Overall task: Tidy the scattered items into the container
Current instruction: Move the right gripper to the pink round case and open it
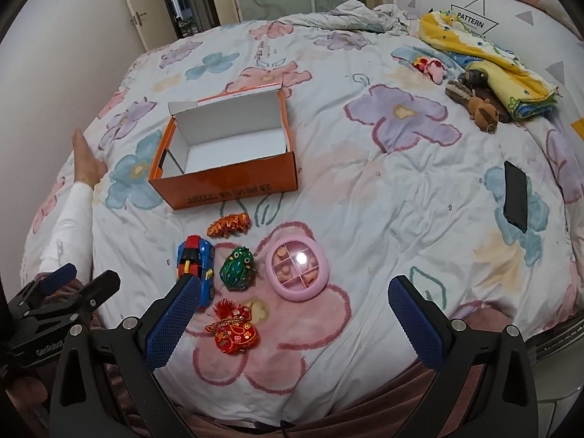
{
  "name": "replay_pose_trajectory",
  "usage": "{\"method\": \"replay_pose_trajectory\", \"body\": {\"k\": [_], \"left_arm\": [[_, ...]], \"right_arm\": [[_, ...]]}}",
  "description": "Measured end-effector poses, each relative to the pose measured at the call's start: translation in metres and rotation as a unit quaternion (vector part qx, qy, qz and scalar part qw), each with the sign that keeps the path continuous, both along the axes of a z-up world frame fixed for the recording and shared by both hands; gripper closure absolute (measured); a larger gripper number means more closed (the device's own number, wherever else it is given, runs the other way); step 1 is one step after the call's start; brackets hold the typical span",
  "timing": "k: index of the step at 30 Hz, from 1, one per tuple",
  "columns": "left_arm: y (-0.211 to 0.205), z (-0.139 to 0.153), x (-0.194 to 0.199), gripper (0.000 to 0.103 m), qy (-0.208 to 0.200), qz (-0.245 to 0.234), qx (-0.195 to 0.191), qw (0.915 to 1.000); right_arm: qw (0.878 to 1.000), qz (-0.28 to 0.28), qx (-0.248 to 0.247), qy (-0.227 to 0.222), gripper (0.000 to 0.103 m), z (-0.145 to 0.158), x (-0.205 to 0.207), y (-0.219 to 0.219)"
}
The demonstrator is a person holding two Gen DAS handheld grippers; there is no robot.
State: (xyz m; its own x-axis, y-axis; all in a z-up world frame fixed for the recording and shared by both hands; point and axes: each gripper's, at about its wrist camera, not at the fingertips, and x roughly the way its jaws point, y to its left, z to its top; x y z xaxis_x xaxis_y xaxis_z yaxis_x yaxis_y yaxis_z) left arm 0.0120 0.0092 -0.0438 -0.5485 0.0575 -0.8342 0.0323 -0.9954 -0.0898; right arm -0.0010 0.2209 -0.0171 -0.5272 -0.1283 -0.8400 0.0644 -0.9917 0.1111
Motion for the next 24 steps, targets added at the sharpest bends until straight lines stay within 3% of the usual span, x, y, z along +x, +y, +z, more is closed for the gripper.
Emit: {"method": "replay_pose_trajectory", "body": {"k": [3,8,11,14,19,22,24], "left_arm": [[0.000,-0.007,-0.002,0.000,-0.005,-0.002,-0.003,1.0000],[0.008,-0.036,-0.013,0.000,-0.071,-0.028,0.026,0.9967],[0.021,-0.043,-0.013,0.000,-0.065,-0.045,0.018,0.9967],[0.038,-0.053,-0.018,0.000,-0.061,-0.088,0.063,0.9923],[0.080,-0.079,-0.031,0.000,-0.050,-0.161,0.029,0.9852],[0.100,-0.095,-0.042,0.000,-0.045,-0.190,0.031,0.9803],[0.109,-0.108,-0.050,0.000,-0.053,-0.204,0.054,0.9760]], "right_arm": [[1.000,0.001,-0.002,-0.001,0.000,-0.005,-0.002,0.000],[1.000,0.000,-0.004,-0.014,0.000,-0.020,-0.006,0.005],[0.999,0.004,0.000,-0.032,0.000,-0.034,-0.013,0.010],[0.999,0.016,-0.011,-0.051,0.000,-0.049,-0.023,0.017],[0.995,0.055,-0.019,-0.080,0.000,-0.085,-0.050,0.027],[0.990,0.077,-0.011,-0.120,0.000,-0.117,-0.074,0.034],[0.986,0.106,0.005,-0.129,0.000,-0.133,-0.086,0.032]]}}
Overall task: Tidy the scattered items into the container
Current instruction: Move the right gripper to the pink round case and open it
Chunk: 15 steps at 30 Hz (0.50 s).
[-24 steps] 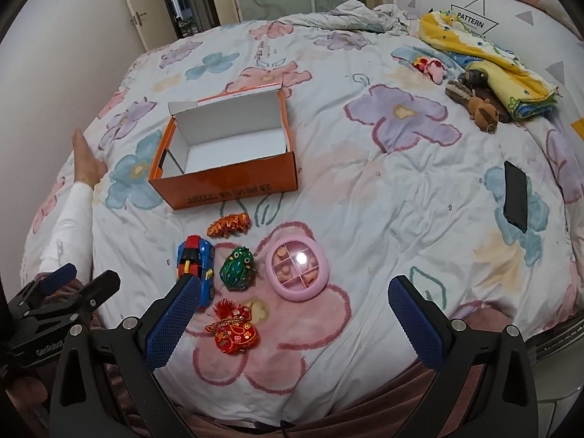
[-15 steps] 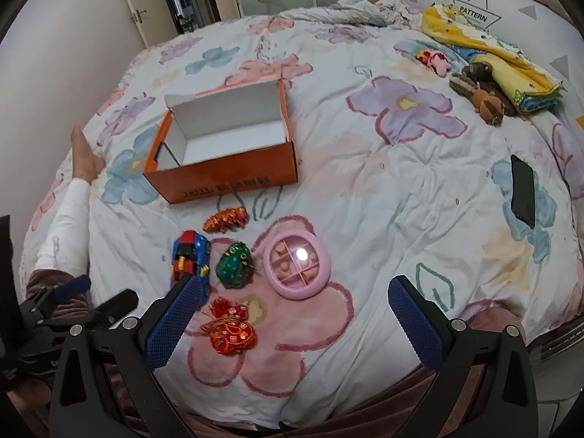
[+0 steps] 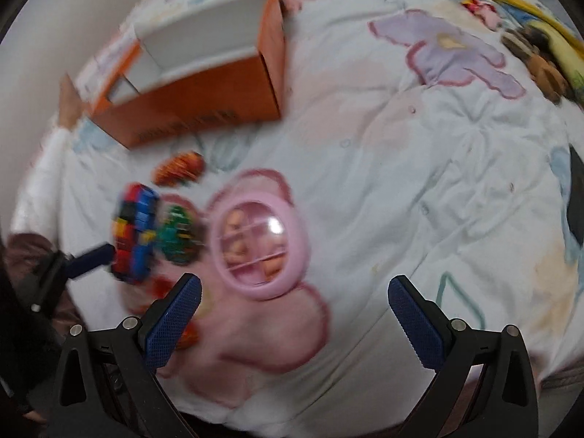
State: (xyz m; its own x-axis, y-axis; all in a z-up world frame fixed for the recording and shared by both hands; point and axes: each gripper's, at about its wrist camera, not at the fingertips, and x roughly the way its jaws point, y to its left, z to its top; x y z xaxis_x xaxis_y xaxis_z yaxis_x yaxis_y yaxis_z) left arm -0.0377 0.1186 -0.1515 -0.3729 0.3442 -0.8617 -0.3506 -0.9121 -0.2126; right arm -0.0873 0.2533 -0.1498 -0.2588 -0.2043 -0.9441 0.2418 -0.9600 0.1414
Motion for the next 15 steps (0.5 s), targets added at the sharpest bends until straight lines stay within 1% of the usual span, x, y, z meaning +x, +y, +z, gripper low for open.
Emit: {"method": "replay_pose_trajectory", "body": {"k": [2,3,4,6,8,10,12,15], "left_arm": [[0.007,-0.008,-0.005,0.000,-0.005,-0.003,0.018,0.9998],[0.011,-0.010,-0.005,0.000,-0.001,-0.008,0.023,0.9997],[0.013,-0.011,-0.005,0.000,0.006,-0.012,0.023,0.9996],[0.020,-0.011,-0.004,0.000,0.029,-0.022,0.009,0.9993],[0.024,-0.012,-0.006,0.000,0.043,-0.027,0.001,0.9987],[0.025,-0.014,-0.010,0.000,0.049,-0.030,0.004,0.9983],[0.024,-0.018,-0.015,0.000,0.050,-0.031,0.003,0.9983],[0.028,-0.023,-0.019,0.000,0.046,-0.044,0.012,0.9979]], "right_arm": [[0.999,0.015,-0.015,-0.028,0.000,-0.014,-0.010,0.001],[0.999,0.018,-0.034,-0.038,0.000,-0.020,-0.014,0.002],[0.998,0.021,-0.046,-0.046,0.000,-0.024,-0.017,0.003],[0.996,0.030,-0.055,-0.060,0.000,-0.031,-0.020,0.002],[0.996,0.045,-0.056,-0.061,0.000,-0.036,-0.022,-0.002],[0.995,0.061,-0.046,-0.056,0.000,-0.039,-0.024,-0.007],[0.995,0.071,-0.039,-0.050,0.000,-0.042,-0.027,-0.012],[0.995,0.080,-0.036,-0.053,0.000,-0.045,-0.033,-0.019]]}}
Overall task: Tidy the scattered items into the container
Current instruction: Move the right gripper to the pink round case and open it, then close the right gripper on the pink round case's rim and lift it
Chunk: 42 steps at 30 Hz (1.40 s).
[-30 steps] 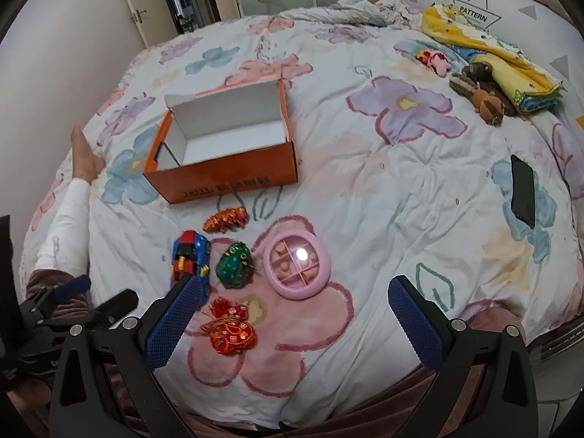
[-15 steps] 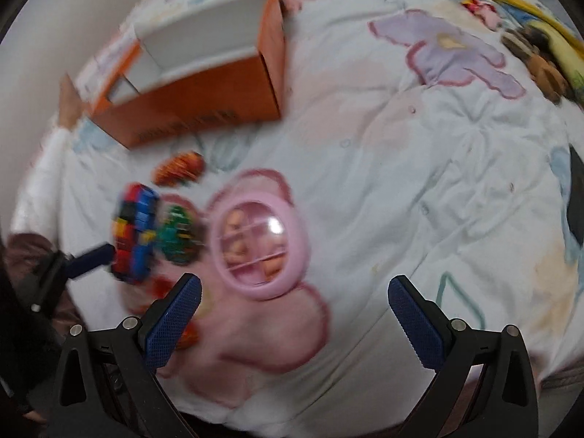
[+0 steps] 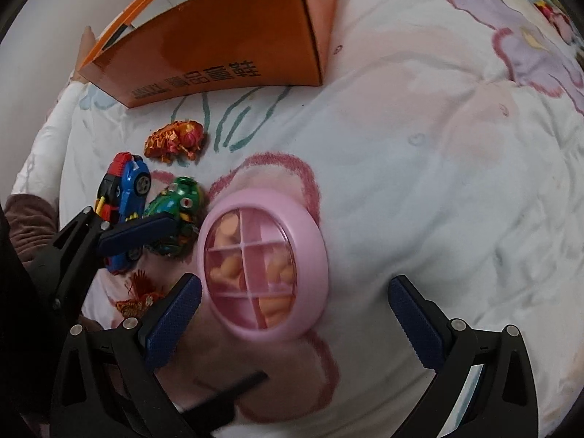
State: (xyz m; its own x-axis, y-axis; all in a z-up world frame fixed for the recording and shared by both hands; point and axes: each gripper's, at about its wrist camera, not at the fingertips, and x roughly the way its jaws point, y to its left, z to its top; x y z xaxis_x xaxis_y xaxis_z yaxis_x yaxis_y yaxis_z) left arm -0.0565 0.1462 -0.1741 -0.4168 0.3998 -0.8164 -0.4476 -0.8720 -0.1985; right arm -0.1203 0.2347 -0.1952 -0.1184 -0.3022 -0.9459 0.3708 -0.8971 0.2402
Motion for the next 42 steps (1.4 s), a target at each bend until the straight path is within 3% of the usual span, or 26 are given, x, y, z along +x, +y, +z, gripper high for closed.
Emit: {"method": "replay_pose_trajectory", "body": {"k": [2,5,12,15,17,21,26,37,42], "left_arm": [[0.006,-0.006,-0.003,0.000,-0.020,-0.009,0.005,0.9997],[0.008,-0.009,0.001,0.000,-0.006,-0.017,-0.006,0.9998],[-0.004,-0.009,-0.012,0.000,0.006,0.022,-0.008,0.9997],[-0.004,-0.018,-0.018,0.000,-0.022,-0.003,-0.005,0.9997],[-0.010,-0.029,-0.025,0.000,-0.075,-0.025,0.030,0.9964],[-0.013,-0.026,-0.025,0.000,-0.059,-0.015,0.008,0.9981],[-0.021,-0.025,-0.029,0.000,-0.050,0.010,0.008,0.9987],[-0.035,-0.022,-0.015,0.000,-0.008,-0.049,-0.023,0.9985],[-0.046,-0.023,-0.021,0.000,-0.015,-0.039,-0.016,0.9990]], "right_arm": [[1.000,0.011,0.006,0.000,0.000,-0.003,-0.002,-0.004],[1.000,0.024,0.012,-0.001,0.000,-0.006,-0.003,-0.006],[1.000,0.023,0.003,-0.002,0.000,-0.011,-0.007,-0.002],[1.000,0.011,0.002,-0.019,0.000,-0.021,-0.011,0.002],[1.000,0.017,0.010,-0.017,0.000,-0.025,-0.012,0.003],[1.000,0.012,0.007,-0.028,0.000,-0.028,-0.015,0.006],[0.999,-0.002,-0.004,-0.037,0.000,-0.028,-0.020,0.016],[1.000,0.010,0.019,-0.019,0.000,-0.020,-0.013,0.022],[1.000,-0.006,0.012,-0.024,0.000,-0.019,-0.020,0.032]]}}
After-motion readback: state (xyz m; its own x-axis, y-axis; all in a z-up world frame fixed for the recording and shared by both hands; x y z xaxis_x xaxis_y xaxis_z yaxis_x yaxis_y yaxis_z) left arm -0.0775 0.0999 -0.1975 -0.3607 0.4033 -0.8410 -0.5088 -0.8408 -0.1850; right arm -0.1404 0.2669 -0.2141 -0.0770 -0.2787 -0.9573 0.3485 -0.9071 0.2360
